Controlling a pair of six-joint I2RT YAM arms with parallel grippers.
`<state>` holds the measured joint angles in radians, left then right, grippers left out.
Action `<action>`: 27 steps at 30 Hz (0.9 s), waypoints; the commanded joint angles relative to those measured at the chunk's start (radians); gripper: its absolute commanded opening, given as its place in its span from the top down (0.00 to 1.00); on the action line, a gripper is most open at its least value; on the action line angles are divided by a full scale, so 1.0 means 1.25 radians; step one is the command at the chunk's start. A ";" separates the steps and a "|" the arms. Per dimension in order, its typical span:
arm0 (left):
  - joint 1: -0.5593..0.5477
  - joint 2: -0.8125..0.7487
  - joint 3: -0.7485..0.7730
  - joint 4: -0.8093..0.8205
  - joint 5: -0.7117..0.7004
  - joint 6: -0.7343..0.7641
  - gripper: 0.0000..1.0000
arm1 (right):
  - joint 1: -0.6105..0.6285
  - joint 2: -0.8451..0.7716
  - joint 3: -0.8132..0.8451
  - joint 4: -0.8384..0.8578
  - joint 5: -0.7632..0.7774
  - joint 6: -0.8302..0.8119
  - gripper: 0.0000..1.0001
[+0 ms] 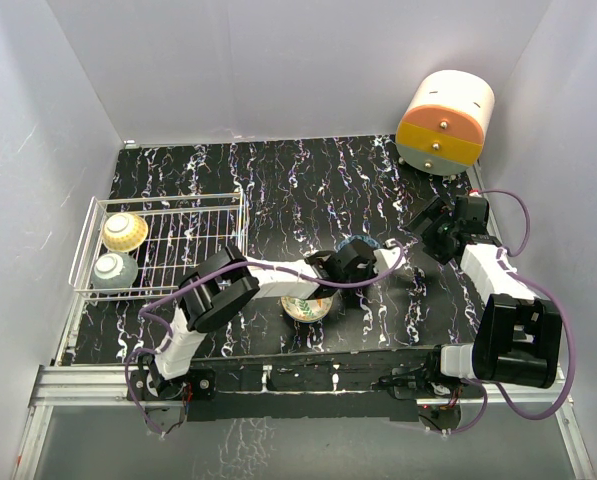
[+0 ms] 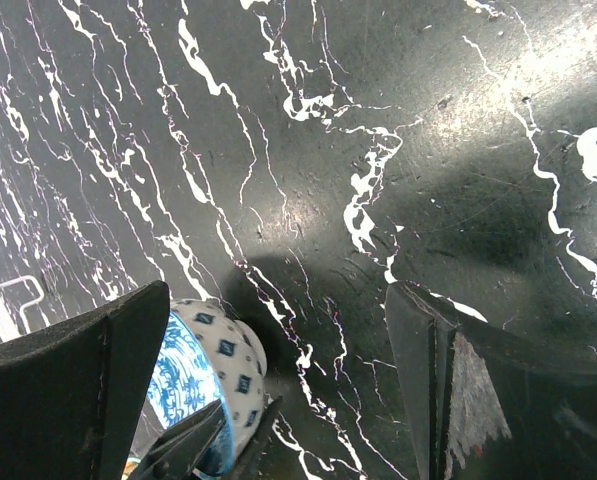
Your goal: Load the bowls into the dish rack
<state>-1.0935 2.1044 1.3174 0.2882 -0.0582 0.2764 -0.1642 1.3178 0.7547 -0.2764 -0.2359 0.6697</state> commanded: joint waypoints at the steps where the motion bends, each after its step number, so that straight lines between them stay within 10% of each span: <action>1: 0.001 0.010 0.009 -0.021 -0.016 -0.032 0.83 | -0.008 -0.005 -0.007 0.046 -0.005 -0.013 0.07; 3: 0.000 0.010 0.003 -0.015 -0.031 -0.042 1.00 | -0.010 -0.006 -0.007 0.046 -0.006 -0.013 0.07; 16: 0.038 -0.137 -0.006 0.026 -0.106 -0.095 1.00 | -0.016 -0.015 -0.010 0.044 -0.008 -0.008 0.07; 27: 0.291 -0.482 -0.124 0.137 0.095 -0.335 1.00 | -0.016 -0.017 -0.018 0.053 -0.037 -0.006 0.08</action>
<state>-0.8429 1.6997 1.1919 0.3191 -0.0616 0.0074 -0.1791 1.3174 0.7383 -0.2604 -0.2619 0.6636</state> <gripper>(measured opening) 0.156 0.919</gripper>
